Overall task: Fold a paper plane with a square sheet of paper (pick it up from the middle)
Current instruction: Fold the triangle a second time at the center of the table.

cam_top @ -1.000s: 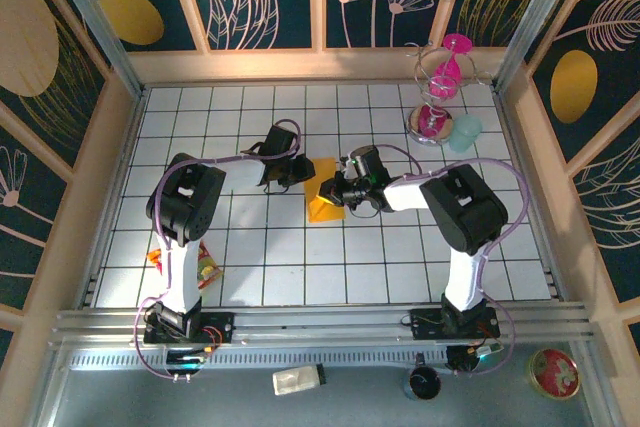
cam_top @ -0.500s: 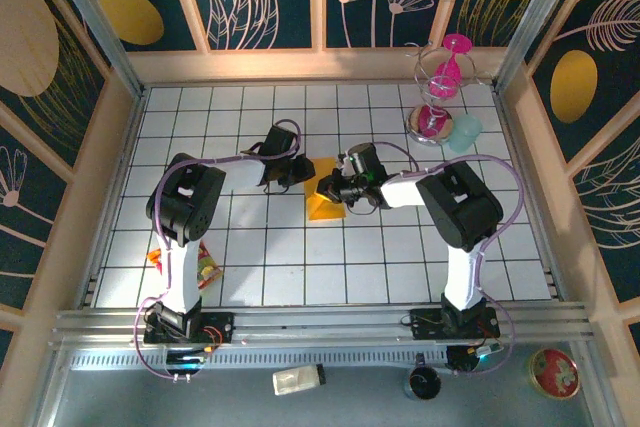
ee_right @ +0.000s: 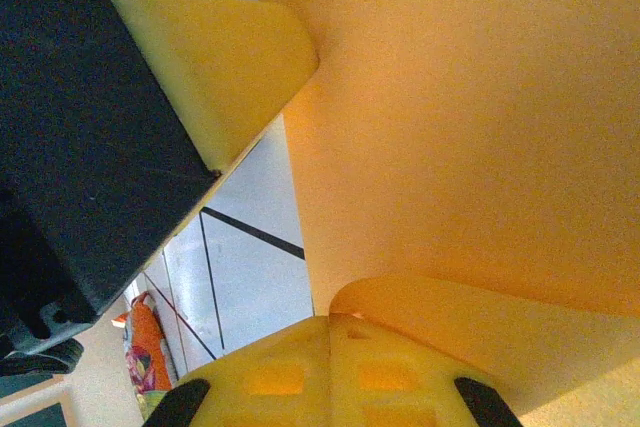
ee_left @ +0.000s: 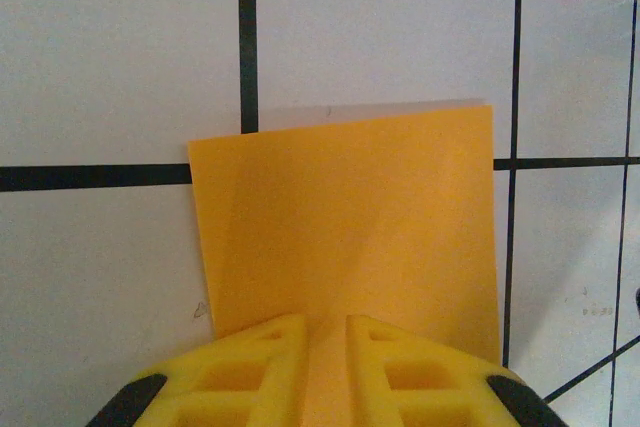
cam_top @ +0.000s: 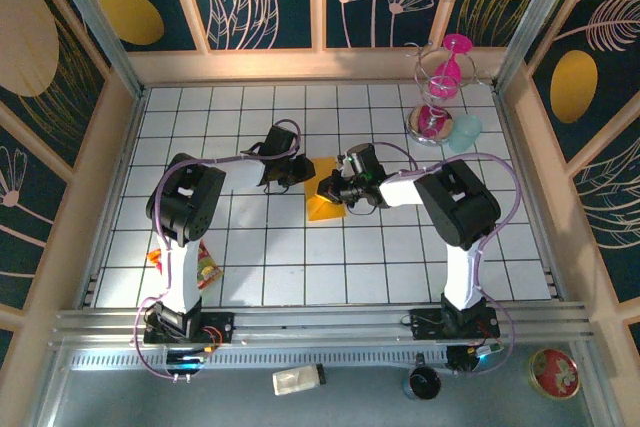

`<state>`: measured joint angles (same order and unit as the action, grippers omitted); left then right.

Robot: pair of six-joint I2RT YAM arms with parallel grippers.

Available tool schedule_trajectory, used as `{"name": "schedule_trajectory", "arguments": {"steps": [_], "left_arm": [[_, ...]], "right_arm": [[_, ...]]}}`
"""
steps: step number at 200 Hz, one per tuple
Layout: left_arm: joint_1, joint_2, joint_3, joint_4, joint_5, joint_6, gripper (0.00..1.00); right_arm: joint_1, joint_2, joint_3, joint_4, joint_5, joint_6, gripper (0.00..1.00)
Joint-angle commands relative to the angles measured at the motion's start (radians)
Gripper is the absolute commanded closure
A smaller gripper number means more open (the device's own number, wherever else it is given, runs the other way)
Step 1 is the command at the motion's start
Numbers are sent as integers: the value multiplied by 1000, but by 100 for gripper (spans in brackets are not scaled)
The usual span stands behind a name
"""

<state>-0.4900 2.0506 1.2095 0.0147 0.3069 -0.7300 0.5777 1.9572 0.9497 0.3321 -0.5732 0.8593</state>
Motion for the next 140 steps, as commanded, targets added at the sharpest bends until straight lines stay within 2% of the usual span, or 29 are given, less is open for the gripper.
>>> {"name": "schedule_trajectory", "arguments": {"steps": [1, 140], "left_arm": [[-2, 11, -32, -54, 11, -5, 82], [-2, 2, -41, -50, 11, -6, 82]], "right_arm": [[11, 23, 34, -41, 9, -31, 100], [12, 34, 37, -48, 15, -34, 100]]}}
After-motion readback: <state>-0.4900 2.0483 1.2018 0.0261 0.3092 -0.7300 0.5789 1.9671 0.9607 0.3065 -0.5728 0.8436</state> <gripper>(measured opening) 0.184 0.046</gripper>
